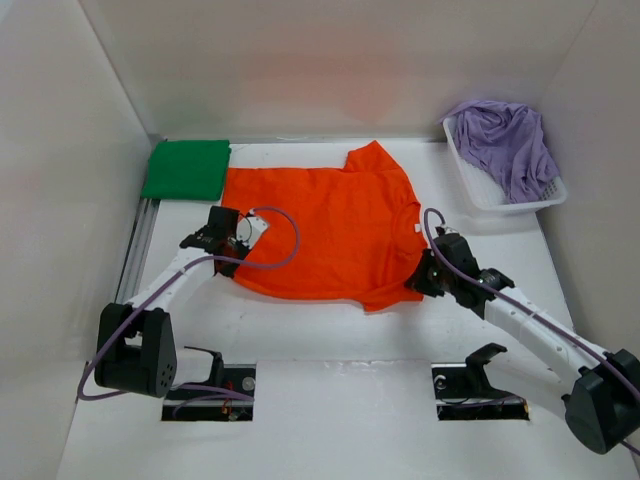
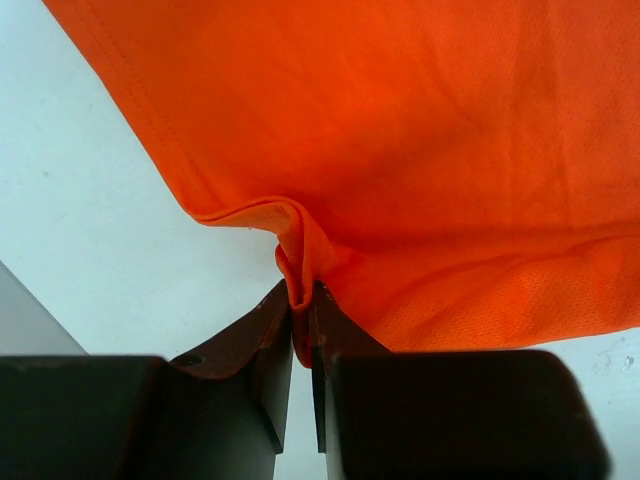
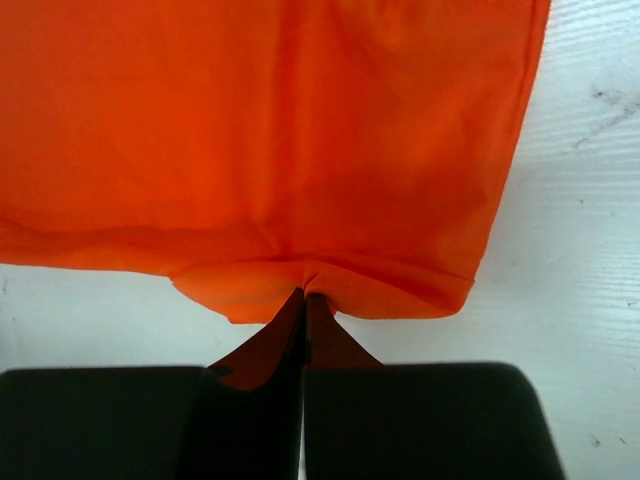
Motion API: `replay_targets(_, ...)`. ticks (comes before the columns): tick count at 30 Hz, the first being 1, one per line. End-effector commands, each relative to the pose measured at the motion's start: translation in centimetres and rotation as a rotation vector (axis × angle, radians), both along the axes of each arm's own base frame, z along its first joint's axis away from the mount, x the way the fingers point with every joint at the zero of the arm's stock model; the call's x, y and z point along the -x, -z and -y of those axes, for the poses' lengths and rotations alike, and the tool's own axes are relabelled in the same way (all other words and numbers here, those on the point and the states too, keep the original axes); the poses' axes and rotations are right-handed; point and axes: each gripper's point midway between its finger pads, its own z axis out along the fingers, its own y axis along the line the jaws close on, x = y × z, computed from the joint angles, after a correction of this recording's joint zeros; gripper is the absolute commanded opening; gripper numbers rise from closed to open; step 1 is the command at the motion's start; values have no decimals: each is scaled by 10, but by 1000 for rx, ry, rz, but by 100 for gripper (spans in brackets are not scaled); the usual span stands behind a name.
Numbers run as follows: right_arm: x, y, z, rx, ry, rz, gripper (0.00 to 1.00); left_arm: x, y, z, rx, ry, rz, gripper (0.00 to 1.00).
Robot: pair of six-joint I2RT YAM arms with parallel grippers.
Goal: Fold and stack the t-shirts
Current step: Grap the side of the flattened tshirt closest away from the robot with both arms
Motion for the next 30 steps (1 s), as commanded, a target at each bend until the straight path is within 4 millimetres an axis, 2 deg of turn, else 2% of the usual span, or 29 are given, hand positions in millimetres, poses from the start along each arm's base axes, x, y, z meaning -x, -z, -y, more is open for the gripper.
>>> replay_targets(1, -19, -28, -16, -76, -26, 100, 0, -6, -10, 1, 15, 8, 51, 10)
replay_targets(4, -30, -35, -18, -59, -54, 119, 0, -6, -15, -4, 19, -15, 57, 11)
replay_targets(7, -52, -36, -18, -20, -75, 130, 0, -15, -20, -10, 24, -47, 77, 12)
replay_targets(14, -116, -40, -2, 41, -55, 161, 0, -66, -41, -17, 58, -138, 144, 12)
replay_targets(17, -135, -36, 1, 55, -62, 152, 0, -78, -40, -21, 60, -174, 128, 12)
replay_targets(24, -163, -17, 3, 67, -73, 110, 0, -102, -35, -31, 19, -236, 113, 12)
replay_targets(30, -182, -7, 3, 65, -71, 86, 0, -112, -29, -44, -19, -291, 87, 16)
